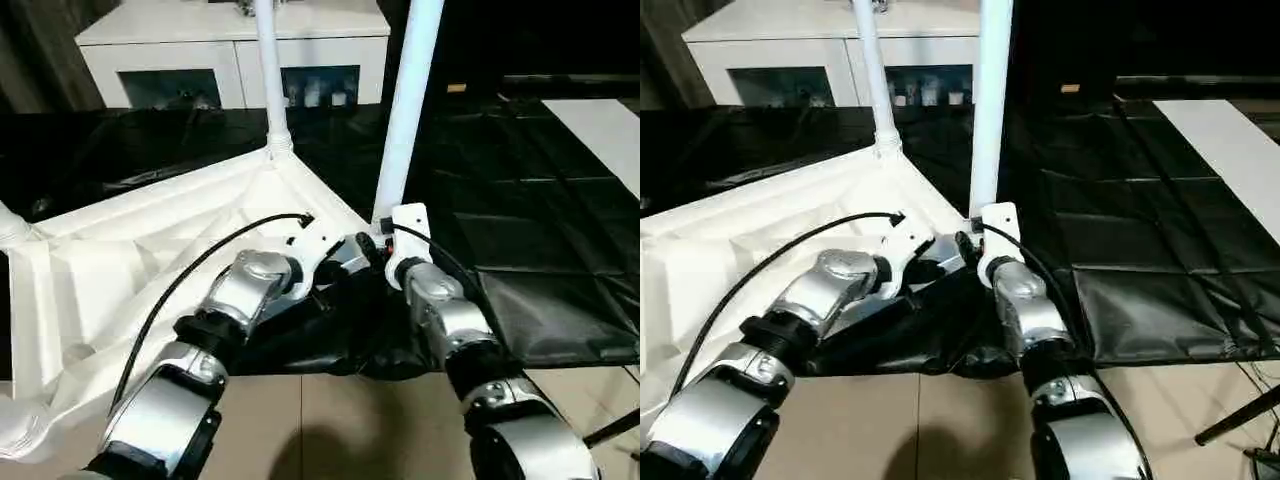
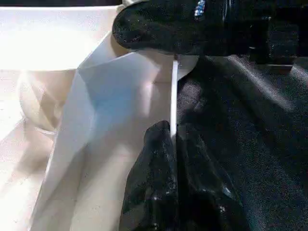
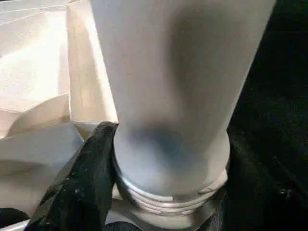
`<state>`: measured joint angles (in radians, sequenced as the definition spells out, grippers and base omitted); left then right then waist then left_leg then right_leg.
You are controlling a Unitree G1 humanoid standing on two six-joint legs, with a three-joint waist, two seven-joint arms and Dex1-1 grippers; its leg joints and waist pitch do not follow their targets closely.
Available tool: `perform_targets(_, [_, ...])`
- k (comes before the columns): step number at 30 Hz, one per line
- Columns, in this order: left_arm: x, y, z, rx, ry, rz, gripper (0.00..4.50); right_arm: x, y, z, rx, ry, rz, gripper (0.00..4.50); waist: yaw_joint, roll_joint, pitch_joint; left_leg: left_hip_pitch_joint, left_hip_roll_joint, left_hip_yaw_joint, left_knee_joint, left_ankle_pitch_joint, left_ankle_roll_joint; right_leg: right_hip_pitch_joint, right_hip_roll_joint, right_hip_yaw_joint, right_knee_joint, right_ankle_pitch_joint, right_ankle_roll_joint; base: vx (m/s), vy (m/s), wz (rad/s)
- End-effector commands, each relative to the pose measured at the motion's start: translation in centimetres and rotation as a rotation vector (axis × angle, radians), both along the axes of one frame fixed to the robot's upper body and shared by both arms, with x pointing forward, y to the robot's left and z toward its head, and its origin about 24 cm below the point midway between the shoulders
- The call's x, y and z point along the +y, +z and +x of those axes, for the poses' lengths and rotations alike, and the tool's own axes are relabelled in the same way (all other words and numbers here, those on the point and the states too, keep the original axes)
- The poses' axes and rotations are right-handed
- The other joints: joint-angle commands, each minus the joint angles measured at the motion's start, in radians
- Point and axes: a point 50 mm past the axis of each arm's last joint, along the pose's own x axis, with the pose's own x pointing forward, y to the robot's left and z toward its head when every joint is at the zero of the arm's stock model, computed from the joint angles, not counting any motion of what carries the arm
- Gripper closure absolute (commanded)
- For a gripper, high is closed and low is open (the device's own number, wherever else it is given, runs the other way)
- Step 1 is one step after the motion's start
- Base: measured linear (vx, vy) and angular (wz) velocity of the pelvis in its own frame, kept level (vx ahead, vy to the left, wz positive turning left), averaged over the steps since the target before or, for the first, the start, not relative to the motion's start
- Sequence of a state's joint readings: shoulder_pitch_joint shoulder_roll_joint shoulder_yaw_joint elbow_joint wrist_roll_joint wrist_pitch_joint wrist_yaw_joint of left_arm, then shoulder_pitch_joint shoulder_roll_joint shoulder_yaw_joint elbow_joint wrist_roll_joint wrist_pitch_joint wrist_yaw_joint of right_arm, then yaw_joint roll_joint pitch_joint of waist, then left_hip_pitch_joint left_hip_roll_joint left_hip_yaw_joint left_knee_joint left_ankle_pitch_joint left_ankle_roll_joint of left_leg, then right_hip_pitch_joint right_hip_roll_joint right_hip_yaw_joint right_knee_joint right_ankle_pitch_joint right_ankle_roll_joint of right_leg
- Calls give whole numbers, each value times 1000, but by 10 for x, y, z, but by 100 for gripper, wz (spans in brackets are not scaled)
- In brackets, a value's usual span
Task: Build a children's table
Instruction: Rotate leg to tighten
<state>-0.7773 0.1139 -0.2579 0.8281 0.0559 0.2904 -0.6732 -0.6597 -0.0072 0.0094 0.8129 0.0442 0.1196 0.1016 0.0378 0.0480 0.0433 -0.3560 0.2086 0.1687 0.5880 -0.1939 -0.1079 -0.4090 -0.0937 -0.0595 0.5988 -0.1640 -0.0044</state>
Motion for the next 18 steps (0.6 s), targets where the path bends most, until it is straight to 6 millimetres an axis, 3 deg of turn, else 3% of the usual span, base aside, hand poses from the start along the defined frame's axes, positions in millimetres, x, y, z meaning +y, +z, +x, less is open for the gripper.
perform_targets(1, [13, -5, 4, -16, 122, 9, 450, 14, -17, -11, 74, 80, 32, 119, 1, -9, -63, -4, -2, 9, -68, -199, 64, 57, -33, 26, -74, -226, -221, 0, 0, 0])
perform_targets(6, [14, -3, 2, -21, 60, 1, 450, 1, -7, -5, 11, 62, 45, 78, -3, -8, -64, -11, -2, 6, -68, -180, 70, 64, -34, 24, -69, -202, -222, 0, 0, 0])
perform_targets(8, [17, -2, 1, -26, 17, 4, 450, -6, -3, -3, -24, 85, 7, 65, -4, -8, -66, -8, -1, 7, -66, -174, 73, 61, -33, 24, -69, -189, -232, 0, 0, 0])
perform_targets(10, [21, -2, -4, -15, -48, 11, 450, -14, 1, -4, -52, 159, -43, 65, -3, -6, -67, -8, 1, 6, -66, -169, 76, 65, -33, 23, -66, -171, -240, 0, 0, 0])
perform_targets(16, [35, 2, -20, 23, -279, -1, 450, -32, 8, -19, -68, 469, -64, 65, 2, -4, -71, -10, 5, 8, -58, -120, 133, 68, -31, 24, -51, -42, -287, 0, 0, 0])
perform_targets(18, [38, 4, -24, 26, -339, -7, 450, -35, 10, -24, -68, 538, -61, 65, 0, -1, -69, -9, 7, 9, -59, -129, 135, 63, -30, 23, -52, -43, -295, 0, 0, 0])
